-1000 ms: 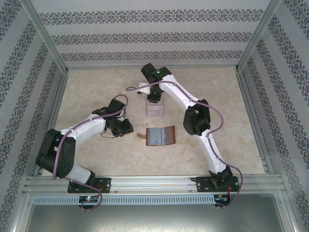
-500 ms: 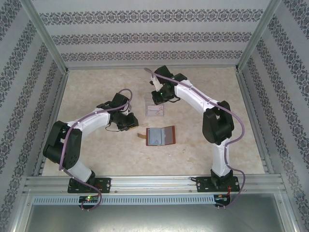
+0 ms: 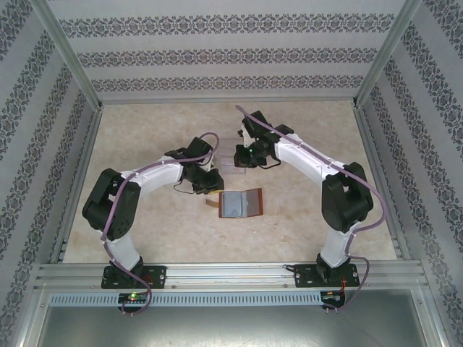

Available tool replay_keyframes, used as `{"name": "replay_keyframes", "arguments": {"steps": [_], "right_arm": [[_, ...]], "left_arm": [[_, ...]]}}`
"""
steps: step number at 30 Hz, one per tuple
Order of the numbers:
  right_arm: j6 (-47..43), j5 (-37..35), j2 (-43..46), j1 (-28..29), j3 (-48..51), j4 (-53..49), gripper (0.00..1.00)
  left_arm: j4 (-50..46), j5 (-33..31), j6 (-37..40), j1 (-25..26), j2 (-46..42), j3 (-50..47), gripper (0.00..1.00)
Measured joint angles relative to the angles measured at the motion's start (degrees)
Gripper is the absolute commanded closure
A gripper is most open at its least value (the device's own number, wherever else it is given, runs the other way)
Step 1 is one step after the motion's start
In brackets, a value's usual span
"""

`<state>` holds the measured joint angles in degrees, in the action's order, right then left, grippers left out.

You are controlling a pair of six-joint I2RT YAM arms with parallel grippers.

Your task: Take the credit cards out of the card holder

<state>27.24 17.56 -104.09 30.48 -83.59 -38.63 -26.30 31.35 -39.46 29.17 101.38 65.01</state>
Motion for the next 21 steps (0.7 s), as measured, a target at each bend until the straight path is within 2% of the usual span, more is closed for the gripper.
{"name": "replay_keyframes", "arguments": {"steps": [8,21], "right_arm": [[4.7,3.2,3.1,0.0,8.5,4.2,0.87],[8.9,4.7,4.1,3.0,13.7,6.9,0.88]], "left_arm": [[0.0,0.2,-0.1,2.5,1.8,0.0,0.94],[-0.5,-1.5,-0.3,3.1,2.9,-1.3,0.96]]}}
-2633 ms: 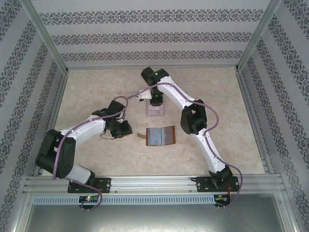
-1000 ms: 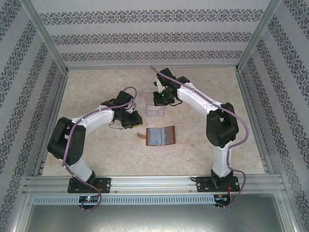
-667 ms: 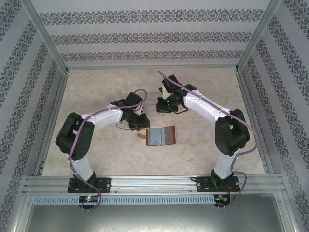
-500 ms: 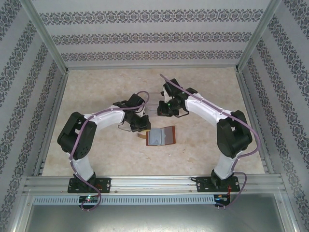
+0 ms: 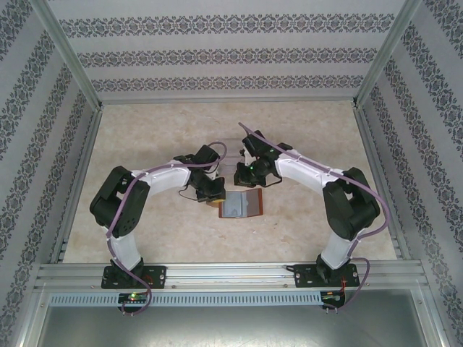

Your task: Take the credit cards out of the card holder

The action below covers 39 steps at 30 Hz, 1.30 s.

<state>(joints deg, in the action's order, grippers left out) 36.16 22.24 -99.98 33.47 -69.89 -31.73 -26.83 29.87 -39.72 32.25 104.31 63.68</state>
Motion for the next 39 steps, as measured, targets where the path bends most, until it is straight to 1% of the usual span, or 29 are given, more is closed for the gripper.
{"name": "replay_keyframes", "arguments": {"steps": [13,21,26,39], "right_arm": [[4.9,2.4,0.2,4.6,4.6,4.2,0.87],[7.6,4.3,-2.0,5.7,5.5,8.5,0.85],[8.6,4.9,-4.3,5.8,5.6,9.4,0.84],[8.9,5.7,-6.8,5.8,5.7,10.9,0.84]], "left_arm": [[-0.5,-0.5,0.0,0.0,0.1,-2.4,0.97],[0.1,-0.3,0.0,0.0,0.1,-3.0,0.97],[0.3,-0.2,0.0,0.0,0.1,-3.1,0.97],[0.3,-0.1,0.0,-0.1,0.1,-3.1,0.97]]}}
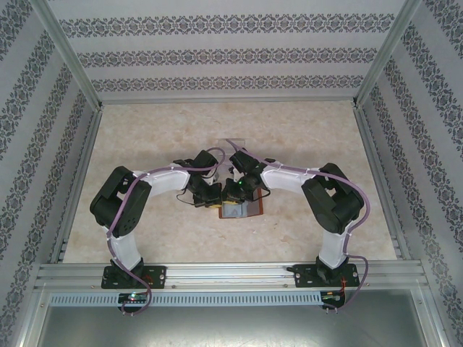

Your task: Take the credit cards out of the card holder

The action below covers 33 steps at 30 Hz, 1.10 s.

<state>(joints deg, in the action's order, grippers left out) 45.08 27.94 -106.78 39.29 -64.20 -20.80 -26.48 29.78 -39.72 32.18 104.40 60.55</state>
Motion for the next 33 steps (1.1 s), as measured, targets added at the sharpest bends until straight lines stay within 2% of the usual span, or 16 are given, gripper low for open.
{"name": "replay_keyframes", "arguments": {"steps": [16,33], "right_arm": [[-1.9,-3.3,0.0,0.4,-1.3,-6.2,0.75],[-5.2,-14.0,0.0,2.4,-6.6,-18.9,0.67]], "left_arm": [[0.0,0.0,0.0,0.0,0.0,0.0,0.97],[0.0,0.1,0.0,0.0,0.0,0.0,0.97]]}}
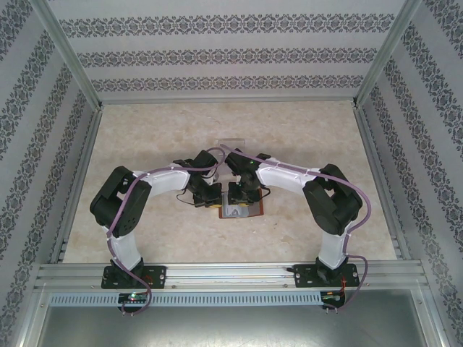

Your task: Take the credit cards out of the card holder

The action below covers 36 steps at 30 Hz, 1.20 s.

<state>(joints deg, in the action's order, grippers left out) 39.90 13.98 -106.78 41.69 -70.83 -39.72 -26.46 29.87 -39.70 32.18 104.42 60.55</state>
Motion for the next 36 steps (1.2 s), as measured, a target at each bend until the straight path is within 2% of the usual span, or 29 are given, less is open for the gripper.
{"name": "replay_keyframes", "arguments": {"steps": [9,17,23,36], "right_arm": [[-1.3,-4.9,0.0,0.9,-2.2,-4.7,0.58],[-2.2,-9.5,0.0,1.6,-4.1,-8.9,0.57],[-2.4,-11.2,0.0,1.7,-4.3,-10.2,0.63],[-2.8,-11.8,0.2,1.7,-4.5,-11.4,0.86]], "left_arm": [[0.0,0.1,0.0,0.0,0.0,0.0,0.97],[0.0,0.1,0.0,0.0,0.0,0.0,0.97],[0.0,0.1,0.0,0.0,0.0,0.0,0.97],[0.0,0.1,0.0,0.0,0.1,0.1,0.97]]}}
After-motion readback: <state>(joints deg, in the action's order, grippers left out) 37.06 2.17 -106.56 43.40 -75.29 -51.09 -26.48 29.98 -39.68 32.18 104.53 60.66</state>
